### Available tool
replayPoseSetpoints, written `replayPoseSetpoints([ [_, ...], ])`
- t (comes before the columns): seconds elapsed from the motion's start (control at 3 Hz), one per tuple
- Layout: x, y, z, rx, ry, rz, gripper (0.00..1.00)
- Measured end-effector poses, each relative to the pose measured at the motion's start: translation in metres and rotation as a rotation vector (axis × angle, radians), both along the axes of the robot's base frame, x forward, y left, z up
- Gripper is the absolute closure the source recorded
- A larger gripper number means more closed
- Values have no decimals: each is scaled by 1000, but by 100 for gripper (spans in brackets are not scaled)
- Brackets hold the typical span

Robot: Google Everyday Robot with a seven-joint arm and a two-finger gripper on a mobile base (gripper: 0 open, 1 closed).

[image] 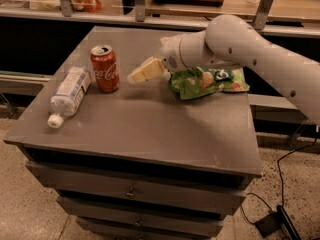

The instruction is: Move coke can near blue plastic bottle

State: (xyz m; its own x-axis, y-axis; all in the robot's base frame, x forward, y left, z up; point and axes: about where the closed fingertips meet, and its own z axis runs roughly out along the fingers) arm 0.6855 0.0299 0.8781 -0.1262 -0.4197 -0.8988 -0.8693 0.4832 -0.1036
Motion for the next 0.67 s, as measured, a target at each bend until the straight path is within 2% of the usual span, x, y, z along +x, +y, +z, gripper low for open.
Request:
replayPoseSetpoints([
  [0.33,7,-14,-1,-27,-18,-32,0],
  [0.67,7,-14,-1,-27,-18,-32,0],
])
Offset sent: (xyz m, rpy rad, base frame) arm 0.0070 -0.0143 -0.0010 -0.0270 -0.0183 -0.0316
